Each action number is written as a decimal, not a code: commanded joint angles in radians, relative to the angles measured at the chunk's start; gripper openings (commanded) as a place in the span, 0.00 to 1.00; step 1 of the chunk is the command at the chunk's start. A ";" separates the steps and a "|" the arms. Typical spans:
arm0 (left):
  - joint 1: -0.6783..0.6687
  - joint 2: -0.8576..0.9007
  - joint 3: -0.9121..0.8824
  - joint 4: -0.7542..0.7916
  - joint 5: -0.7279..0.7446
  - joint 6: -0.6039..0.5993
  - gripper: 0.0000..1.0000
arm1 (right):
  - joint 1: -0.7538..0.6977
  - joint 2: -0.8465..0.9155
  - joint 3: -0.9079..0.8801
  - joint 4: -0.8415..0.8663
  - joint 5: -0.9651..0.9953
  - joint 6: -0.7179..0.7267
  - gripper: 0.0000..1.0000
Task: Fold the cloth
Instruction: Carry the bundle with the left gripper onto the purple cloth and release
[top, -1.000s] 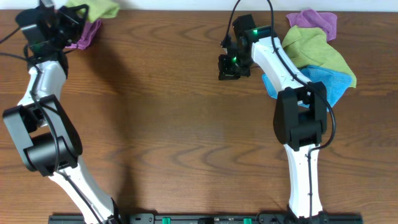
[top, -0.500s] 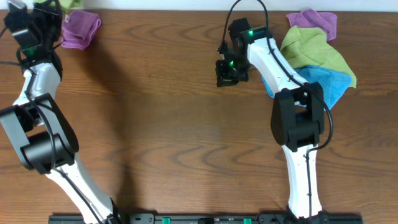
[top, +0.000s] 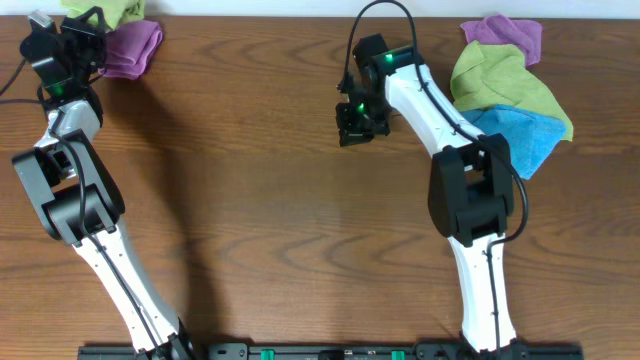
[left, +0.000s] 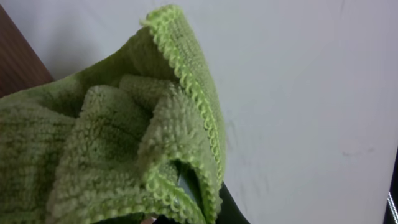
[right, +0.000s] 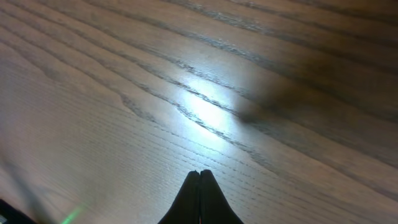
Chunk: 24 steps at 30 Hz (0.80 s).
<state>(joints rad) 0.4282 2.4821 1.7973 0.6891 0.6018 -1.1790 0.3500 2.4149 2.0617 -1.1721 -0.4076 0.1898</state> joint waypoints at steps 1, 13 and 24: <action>-0.001 0.015 0.031 -0.026 0.053 -0.006 0.06 | 0.013 0.010 0.018 -0.002 0.014 -0.015 0.01; -0.003 0.015 0.031 -0.243 0.106 0.031 0.06 | 0.018 0.010 0.018 -0.003 0.014 -0.011 0.01; 0.043 0.015 0.031 -0.379 0.167 0.043 0.95 | 0.018 0.010 0.018 -0.003 0.014 -0.011 0.01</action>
<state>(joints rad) 0.4454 2.4840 1.8050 0.3138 0.7265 -1.1519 0.3580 2.4149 2.0617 -1.1740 -0.3927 0.1898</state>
